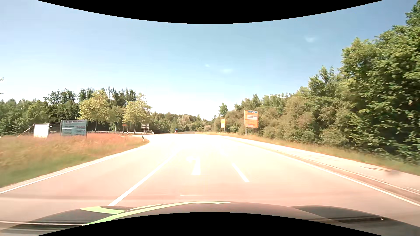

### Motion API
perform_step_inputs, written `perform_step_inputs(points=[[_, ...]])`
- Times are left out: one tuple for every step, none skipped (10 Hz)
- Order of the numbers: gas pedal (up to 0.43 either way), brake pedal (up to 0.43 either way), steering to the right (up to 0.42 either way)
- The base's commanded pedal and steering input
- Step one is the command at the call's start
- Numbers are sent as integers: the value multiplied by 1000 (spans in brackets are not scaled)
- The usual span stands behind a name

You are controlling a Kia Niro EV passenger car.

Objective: Follow the waypoints while adhering to traffic rules and regulations

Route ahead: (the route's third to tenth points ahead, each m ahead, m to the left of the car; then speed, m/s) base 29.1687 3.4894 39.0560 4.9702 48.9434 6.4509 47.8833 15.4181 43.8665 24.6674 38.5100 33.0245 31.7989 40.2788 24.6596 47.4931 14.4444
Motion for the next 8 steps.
perform_step_inputs(points=[[0, 213, -18], [0, 220, -18], [0, 226, -19], [0, 232, -19], [0, 238, -19], [0, 244, -20], [0, 250, -21], [0, 250, -22]])
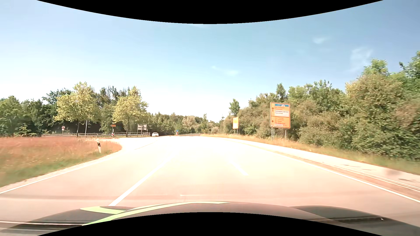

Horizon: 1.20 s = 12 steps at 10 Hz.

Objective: Follow the waypoints while adhering to traffic rules and regulations

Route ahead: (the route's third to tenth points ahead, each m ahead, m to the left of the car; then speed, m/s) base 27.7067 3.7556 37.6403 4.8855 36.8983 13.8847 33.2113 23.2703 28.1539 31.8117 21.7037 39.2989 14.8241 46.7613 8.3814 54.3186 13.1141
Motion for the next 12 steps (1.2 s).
perform_step_inputs(points=[[0, 250, -24], [0, 250, -25], [0, 250, -24], [0, 250, -24], [0, 256, -25], [0, 256, -24], [0, 262, -24], [0, 268, -24], [0, 274, -24], [0, 274, -24], [0, 280, -25], [0, 280, -24]])
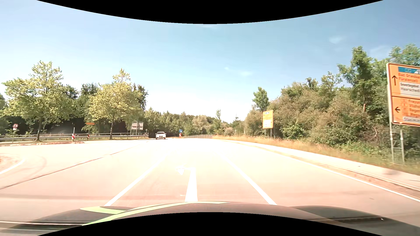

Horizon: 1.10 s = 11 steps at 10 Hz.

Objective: Follow the waypoints while adhering to traffic rules and regulations

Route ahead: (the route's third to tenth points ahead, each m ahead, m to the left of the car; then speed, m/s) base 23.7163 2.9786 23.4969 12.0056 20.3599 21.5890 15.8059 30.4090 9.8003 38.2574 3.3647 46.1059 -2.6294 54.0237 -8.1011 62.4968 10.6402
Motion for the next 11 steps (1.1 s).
perform_step_inputs(points=[[0, 280, -25], [0, 280, -24], [0, 287, -25], [0, 280, -25], [0, 280, -26], [0, 280, -29], [0, 280, -32], [0, 280, -36], [0, 280, -43], [0, 268, -52], [0, 262, -63]])
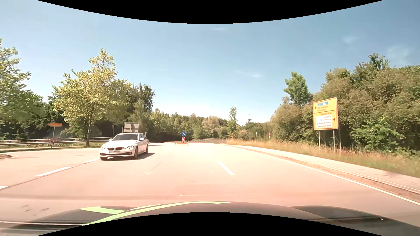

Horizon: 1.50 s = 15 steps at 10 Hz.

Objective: Follow the waypoints while adhering to traffic rules and regulations

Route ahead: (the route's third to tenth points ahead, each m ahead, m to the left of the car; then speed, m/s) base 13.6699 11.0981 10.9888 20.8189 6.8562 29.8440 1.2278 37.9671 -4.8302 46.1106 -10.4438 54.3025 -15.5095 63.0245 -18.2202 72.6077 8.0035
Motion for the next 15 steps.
perform_step_inputs(points=[[0, 262, -72], [0, 250, -83], [0, 232, -88], [0, 213, -95], [0, 207, -115], [0, 195, -141], [0, 159, -171], [0, 104, -191], [0, 6, -215], [0, 0, -230], [0, 0, -242], [0, 0, -255], [0, 0, -265], [0, 0, -271], [0, 0, -279]])
